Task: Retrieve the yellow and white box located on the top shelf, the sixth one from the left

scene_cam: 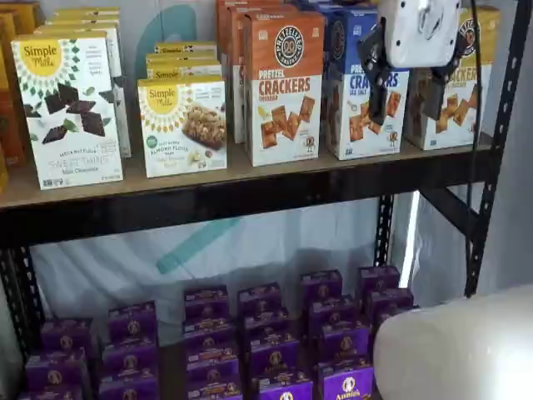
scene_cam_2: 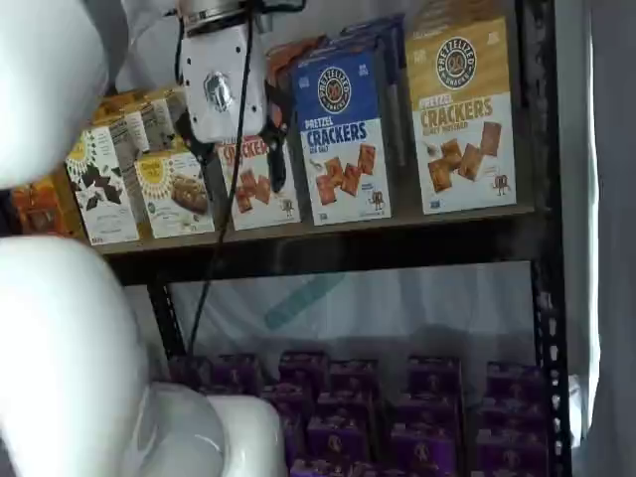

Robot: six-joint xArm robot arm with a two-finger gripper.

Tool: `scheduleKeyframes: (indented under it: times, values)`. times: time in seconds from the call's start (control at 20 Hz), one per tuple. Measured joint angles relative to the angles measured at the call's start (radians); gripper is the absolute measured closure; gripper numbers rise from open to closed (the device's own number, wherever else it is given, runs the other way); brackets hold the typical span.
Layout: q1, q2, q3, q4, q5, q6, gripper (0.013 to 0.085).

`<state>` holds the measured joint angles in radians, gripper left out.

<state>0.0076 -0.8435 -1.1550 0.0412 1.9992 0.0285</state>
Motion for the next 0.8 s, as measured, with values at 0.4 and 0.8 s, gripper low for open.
scheduleKeyframes:
  times: [0.4,0.8]
  values:
    - [0.067,-0.075,0.084,-0.073,-0.143,0.043,0.013]
    - [0.07,-0.075,0.092,-0.076,-0.147,0.046,0.013]
